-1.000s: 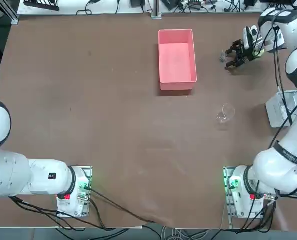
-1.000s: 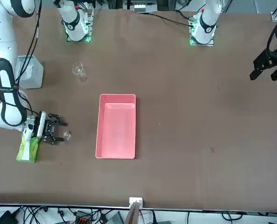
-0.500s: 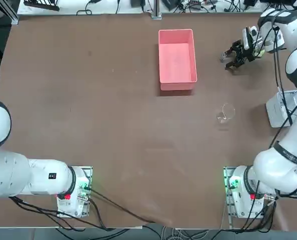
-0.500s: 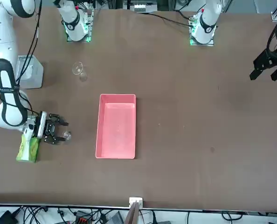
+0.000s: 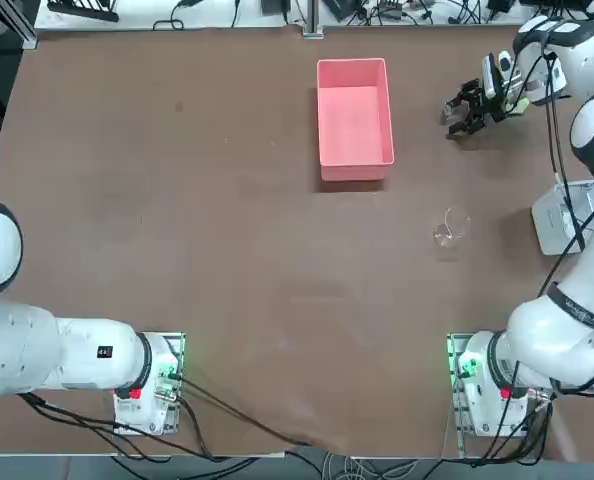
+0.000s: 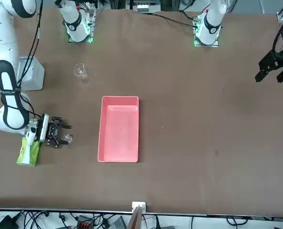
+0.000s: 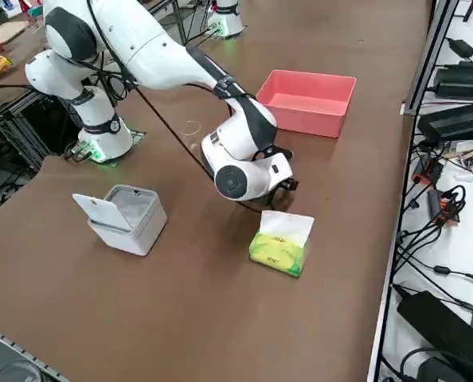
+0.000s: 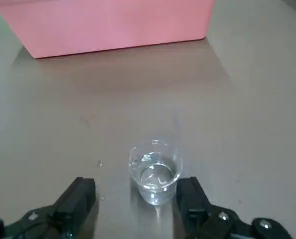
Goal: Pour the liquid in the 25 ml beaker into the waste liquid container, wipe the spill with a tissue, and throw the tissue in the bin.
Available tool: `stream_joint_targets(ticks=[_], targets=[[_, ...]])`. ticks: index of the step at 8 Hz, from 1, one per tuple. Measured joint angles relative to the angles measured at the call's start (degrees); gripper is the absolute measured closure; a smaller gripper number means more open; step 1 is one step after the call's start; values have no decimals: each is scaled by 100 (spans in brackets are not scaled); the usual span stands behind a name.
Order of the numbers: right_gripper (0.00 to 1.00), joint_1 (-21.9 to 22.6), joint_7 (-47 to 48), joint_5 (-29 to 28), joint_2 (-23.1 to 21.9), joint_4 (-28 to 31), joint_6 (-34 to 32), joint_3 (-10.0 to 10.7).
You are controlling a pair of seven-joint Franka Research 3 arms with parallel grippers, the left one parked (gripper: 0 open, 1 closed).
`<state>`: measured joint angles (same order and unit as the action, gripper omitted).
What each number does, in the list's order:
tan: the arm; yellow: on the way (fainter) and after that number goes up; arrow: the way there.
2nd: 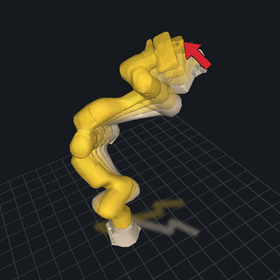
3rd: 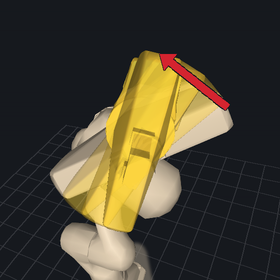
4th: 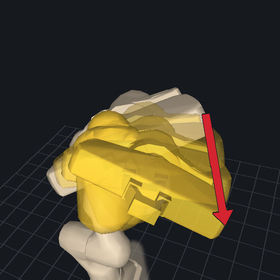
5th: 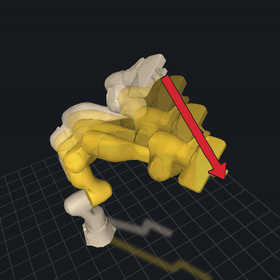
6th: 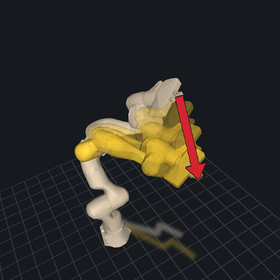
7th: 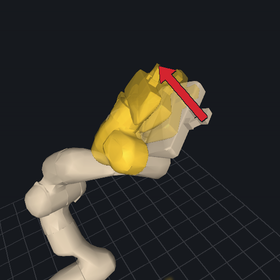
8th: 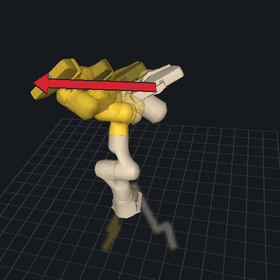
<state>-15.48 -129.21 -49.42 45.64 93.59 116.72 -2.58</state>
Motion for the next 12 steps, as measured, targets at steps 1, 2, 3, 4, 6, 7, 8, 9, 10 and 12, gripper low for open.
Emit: stream_joint_targets(ticks=[1, 2, 3, 4, 6, 7, 8, 9, 10, 12], targets=[[0, 0, 0, -3, 0, 0, 0, -1], [0, 0, 0, -5, 5, 0, 0, -4], [0, 0, 0, -13, 18, 0, 0, -4], [0, 0, 0, -20, 35, -1, 0, -4], [2, 0, 0, -24, 51, -3, 0, -11], [3, 1, -3, -25, 61, -12, 0, -18], [4, 4, -4, -25, 71, -50, 0, -25], [6, 6, -4, -26, 83, -80, 0, -33], [5, 8, -4, -25, 105, -111, 0, -39], [5, 8, -4, -26, 140, -145, 0, -40]])
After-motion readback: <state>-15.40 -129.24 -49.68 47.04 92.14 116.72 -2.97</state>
